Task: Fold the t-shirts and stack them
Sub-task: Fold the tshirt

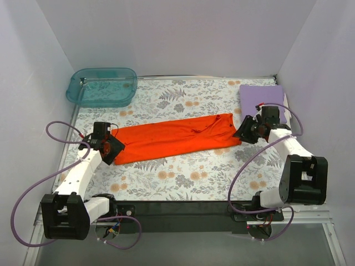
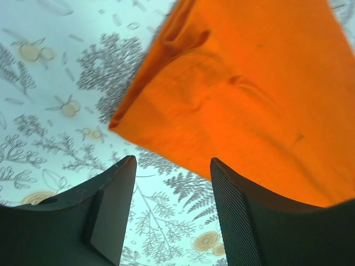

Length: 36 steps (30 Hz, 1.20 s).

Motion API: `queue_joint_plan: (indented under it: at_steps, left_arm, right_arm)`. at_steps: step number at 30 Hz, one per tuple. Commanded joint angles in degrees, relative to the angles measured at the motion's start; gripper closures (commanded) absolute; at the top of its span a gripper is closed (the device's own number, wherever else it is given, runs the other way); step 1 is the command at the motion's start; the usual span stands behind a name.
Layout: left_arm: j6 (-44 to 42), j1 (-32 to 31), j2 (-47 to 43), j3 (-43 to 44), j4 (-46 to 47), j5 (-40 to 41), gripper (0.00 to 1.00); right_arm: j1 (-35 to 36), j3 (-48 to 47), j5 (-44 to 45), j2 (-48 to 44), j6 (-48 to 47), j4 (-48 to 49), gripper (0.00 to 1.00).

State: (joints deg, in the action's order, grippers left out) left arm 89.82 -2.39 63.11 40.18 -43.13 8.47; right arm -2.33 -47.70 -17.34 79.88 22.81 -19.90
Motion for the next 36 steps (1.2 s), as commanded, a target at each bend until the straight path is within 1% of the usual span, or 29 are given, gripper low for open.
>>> queue_joint_plan:
  at_steps: [1,5,9,12,19,22,25,27,28,31,32,34,36]
  left_arm:
    - [-2.8,0.3,1.7,2.3,3.0,-2.7,0.47]
    - [-2.2,0.3,6.3,1.8,6.9,-5.3,0.47]
    - [-0.6,0.3,9.5,1.0,8.6,-3.5,0.49]
    - [1.0,0.4,10.7,-0.4,9.2,-2.1,0.5]
    - [3.4,1.0,11.1,-3.3,8.2,-1.8,0.52]
    - [4.2,1.0,9.5,-4.7,7.1,-2.4,0.52]
    - [3.3,1.0,7.6,-5.1,6.5,-3.0,0.52]
    - [0.5,1.0,5.2,-4.4,6.9,-3.5,0.5]
    - [-0.5,1.0,4.6,-3.9,7.1,-4.3,0.47]
    - [-4.0,0.4,3.2,-0.3,7.6,-5.4,0.43]
    - [-4.4,-0.3,3.3,1.1,7.5,-5.9,0.41]
    - [-4.2,-1.6,4.2,5.2,7.5,-6.7,0.4]
    - [-1.9,-4.9,6.7,9.8,7.7,-7.7,0.39]
  right_arm:
    - [1.1,-3.0,-5.1,3.3,2.9,7.3,0.58]
    - [1.2,-3.4,-4.3,7.8,5.1,10.8,0.57]
    - [0.9,-3.5,-1.8,12.1,5.4,10.9,0.58]
    - [-0.3,-1.6,0.8,13.8,5.5,11.0,0.58]
    - [-4.5,2.2,6.4,12.9,5.7,9.7,0.58]
    - [-5.7,0.9,8.5,12.3,6.0,7.0,0.58]
    - [-5.5,-1.8,6.6,10.4,4.7,6.4,0.58]
    - [-4.7,-4.7,5.5,8.9,3.4,6.0,0.58]
    - [-4.4,-6.0,4.7,8.5,2.9,5.8,0.57]
    - [-2.4,-10.3,3.2,7.5,1.2,5.8,0.57]
    - [-2.1,-11.3,2.8,7.6,0.8,5.8,0.57]
    - [-1.1,-14.5,1.1,8.4,0.7,5.9,0.57]
    - [-0.1,-16.6,-0.3,10.7,0.3,5.9,0.57]
